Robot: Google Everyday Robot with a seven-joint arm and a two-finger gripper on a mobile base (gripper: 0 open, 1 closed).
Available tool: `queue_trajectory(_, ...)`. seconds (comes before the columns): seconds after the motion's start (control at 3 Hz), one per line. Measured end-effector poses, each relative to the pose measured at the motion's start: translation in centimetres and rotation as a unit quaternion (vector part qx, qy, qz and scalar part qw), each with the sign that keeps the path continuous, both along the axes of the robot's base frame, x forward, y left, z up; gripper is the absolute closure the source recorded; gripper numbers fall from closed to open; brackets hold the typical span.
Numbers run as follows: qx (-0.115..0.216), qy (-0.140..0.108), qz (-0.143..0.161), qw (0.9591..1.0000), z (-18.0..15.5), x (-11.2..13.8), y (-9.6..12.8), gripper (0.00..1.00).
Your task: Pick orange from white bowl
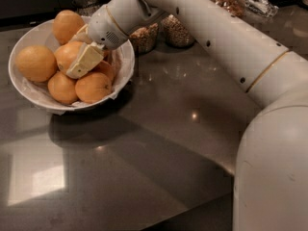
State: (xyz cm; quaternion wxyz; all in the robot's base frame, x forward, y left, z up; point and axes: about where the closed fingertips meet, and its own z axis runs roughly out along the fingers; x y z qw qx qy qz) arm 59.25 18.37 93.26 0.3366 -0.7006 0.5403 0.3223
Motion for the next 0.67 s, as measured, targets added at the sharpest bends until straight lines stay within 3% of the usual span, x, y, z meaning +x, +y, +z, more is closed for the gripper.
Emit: queue_trajectory(0.67,0.042,-0.021,0.020,0.9987,2.8,-0.3,-0.1,1.00)
